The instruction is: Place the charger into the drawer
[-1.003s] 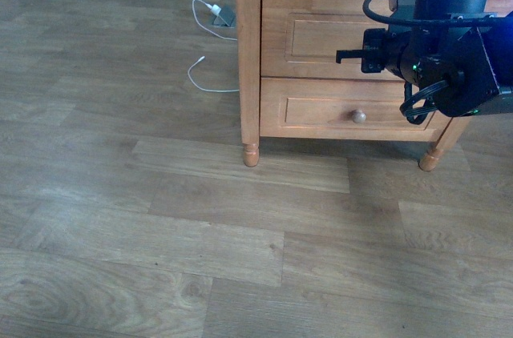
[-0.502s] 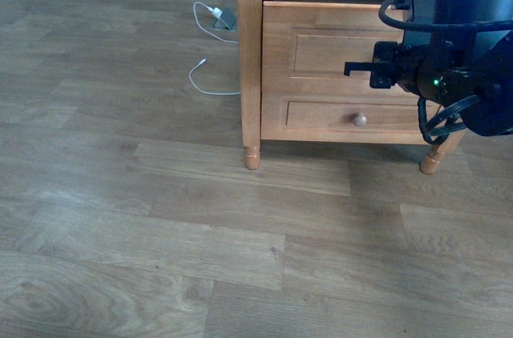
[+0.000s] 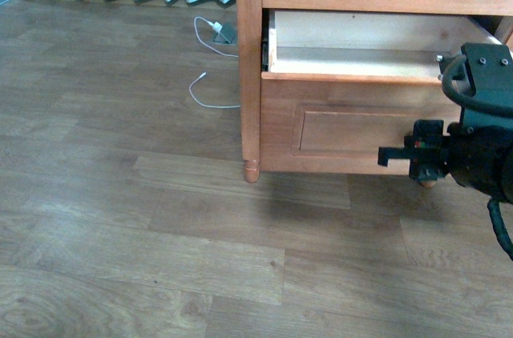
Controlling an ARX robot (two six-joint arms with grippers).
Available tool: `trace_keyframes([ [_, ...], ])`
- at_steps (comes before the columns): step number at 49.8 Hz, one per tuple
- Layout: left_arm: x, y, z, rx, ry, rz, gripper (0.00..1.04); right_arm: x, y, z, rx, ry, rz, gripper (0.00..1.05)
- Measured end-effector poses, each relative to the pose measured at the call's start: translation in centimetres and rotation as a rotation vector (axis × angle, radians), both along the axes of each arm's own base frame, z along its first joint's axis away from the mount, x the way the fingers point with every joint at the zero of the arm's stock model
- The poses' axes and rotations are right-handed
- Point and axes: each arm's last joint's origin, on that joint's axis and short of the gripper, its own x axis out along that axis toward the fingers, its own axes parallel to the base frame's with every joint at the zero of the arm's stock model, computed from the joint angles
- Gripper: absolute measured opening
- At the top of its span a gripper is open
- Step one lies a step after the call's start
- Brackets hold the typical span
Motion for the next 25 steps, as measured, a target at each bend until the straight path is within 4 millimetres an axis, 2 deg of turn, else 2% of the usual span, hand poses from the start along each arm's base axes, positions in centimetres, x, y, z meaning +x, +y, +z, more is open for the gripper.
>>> trace_keyframes([
  [7,0.0,0.0,0.0,0.000,0.000,0.000,0.99,-0.6,-0.3,0.1,0.005,-0.003,-0.003,0.24],
  [12,0.0,0.0,0.0,0.000,0.000,0.000,0.99,-0.6,-0.5,0.3,0.006,-0.002,-0.016,0.44],
  [21,0.0,0.0,0.0,0.000,0.000,0.000,0.99,-1.0,-1.3,1.5,0.022,0.013,-0.025,0.68],
  [25,0.0,0.0,0.0,0.000,0.000,0.000,0.99,-1.7,-1.9,2.8,0.043,0.029,-0.014,0.81],
])
